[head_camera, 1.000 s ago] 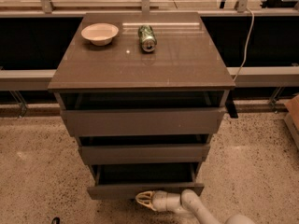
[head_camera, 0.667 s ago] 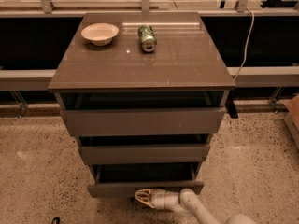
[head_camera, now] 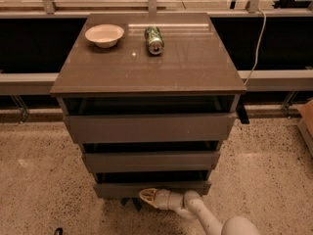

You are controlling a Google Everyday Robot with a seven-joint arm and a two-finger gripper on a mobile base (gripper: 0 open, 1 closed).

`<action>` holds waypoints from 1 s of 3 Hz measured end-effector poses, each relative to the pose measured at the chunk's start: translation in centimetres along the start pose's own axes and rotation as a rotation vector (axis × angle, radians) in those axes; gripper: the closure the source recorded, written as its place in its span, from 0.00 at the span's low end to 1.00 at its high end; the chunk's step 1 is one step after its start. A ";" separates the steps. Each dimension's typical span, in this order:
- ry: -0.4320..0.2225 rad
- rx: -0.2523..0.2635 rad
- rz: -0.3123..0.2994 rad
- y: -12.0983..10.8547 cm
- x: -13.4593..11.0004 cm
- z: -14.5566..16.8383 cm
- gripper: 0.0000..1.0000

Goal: Close bottom drawer

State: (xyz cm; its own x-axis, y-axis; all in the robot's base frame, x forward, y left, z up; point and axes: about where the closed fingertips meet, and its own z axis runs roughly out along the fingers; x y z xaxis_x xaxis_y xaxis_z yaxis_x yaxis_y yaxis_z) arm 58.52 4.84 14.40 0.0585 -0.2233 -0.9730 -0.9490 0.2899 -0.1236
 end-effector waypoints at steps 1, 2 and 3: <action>0.024 0.030 0.041 -2.0 0.8 0.9 1.00; 0.016 0.013 0.041 -1.6 0.8 0.7 1.00; 0.060 -0.004 0.063 -0.4 1.0 -1.1 1.00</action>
Offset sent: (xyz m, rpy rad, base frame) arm 0.0364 -0.0051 -0.0124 -0.0157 0.0572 -0.0703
